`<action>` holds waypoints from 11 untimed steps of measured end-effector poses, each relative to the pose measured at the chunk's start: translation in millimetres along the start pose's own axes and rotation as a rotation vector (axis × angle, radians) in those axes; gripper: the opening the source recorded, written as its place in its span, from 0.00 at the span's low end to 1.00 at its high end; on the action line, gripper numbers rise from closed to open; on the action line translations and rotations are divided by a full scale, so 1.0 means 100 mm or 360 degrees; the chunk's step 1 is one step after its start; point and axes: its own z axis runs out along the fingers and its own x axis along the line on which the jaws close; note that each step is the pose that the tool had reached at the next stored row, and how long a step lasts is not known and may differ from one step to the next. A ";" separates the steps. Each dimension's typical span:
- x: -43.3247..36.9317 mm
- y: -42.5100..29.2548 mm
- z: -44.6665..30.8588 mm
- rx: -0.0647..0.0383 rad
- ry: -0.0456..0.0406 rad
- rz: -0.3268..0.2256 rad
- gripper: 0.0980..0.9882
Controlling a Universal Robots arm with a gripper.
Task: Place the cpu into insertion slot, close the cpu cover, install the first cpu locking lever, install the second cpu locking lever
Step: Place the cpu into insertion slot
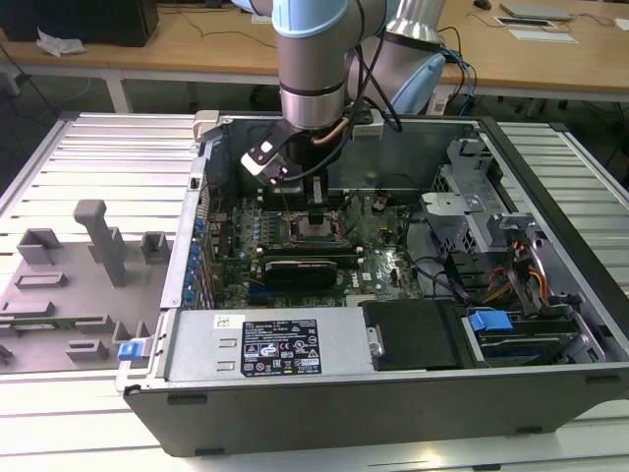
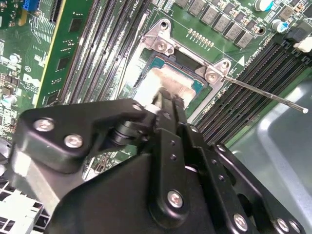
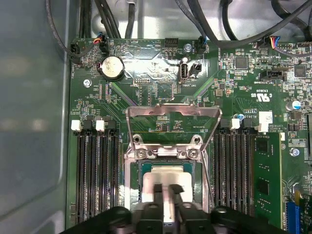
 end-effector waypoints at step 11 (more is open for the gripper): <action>0.001 -0.006 0.071 0.0000 0.0003 0.0000 0.01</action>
